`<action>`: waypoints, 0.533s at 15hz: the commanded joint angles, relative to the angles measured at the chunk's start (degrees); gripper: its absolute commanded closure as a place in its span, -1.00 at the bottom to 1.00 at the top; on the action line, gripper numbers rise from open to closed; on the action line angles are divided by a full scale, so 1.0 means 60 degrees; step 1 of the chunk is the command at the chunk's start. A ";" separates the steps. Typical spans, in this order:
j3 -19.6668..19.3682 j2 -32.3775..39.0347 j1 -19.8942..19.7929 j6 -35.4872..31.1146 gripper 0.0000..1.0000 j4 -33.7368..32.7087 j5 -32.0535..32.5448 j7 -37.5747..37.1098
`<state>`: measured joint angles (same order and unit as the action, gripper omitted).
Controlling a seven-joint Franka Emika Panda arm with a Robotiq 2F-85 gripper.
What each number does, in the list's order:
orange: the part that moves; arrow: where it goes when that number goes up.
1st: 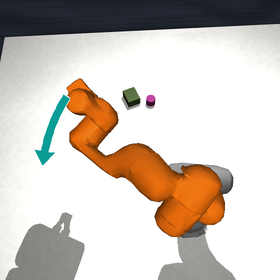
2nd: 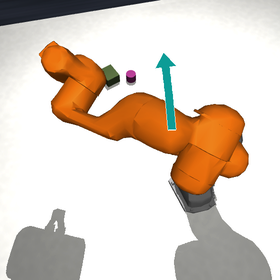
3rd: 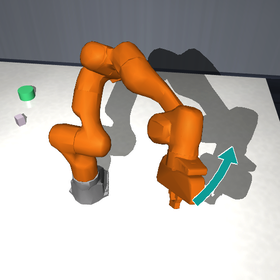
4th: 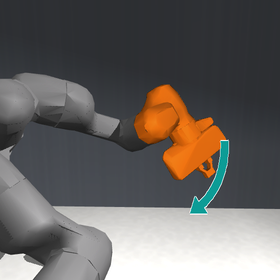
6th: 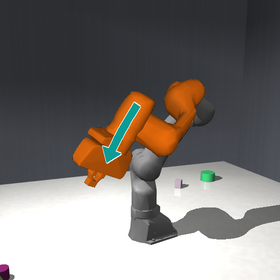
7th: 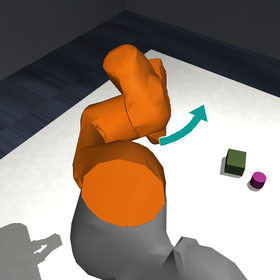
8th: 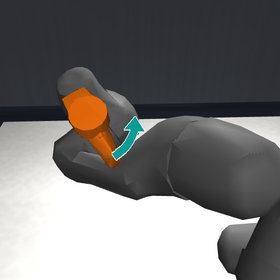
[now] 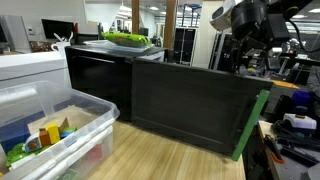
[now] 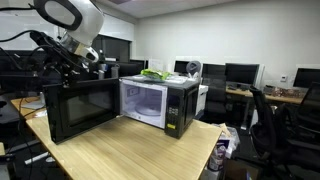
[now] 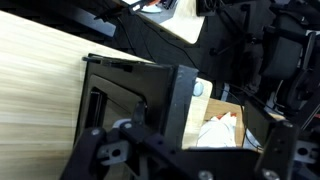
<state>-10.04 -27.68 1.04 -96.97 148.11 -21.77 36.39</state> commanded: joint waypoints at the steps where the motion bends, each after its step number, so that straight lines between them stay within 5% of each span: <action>1: 0.0028 -0.0471 0.0021 0.0253 -1.00 0.0308 0.0001 0.0218; 8: -0.0302 -0.0322 -0.0288 0.0217 -1.00 -0.0198 0.0376 0.0160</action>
<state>-10.97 -29.13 0.55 -96.40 148.40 -20.37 36.49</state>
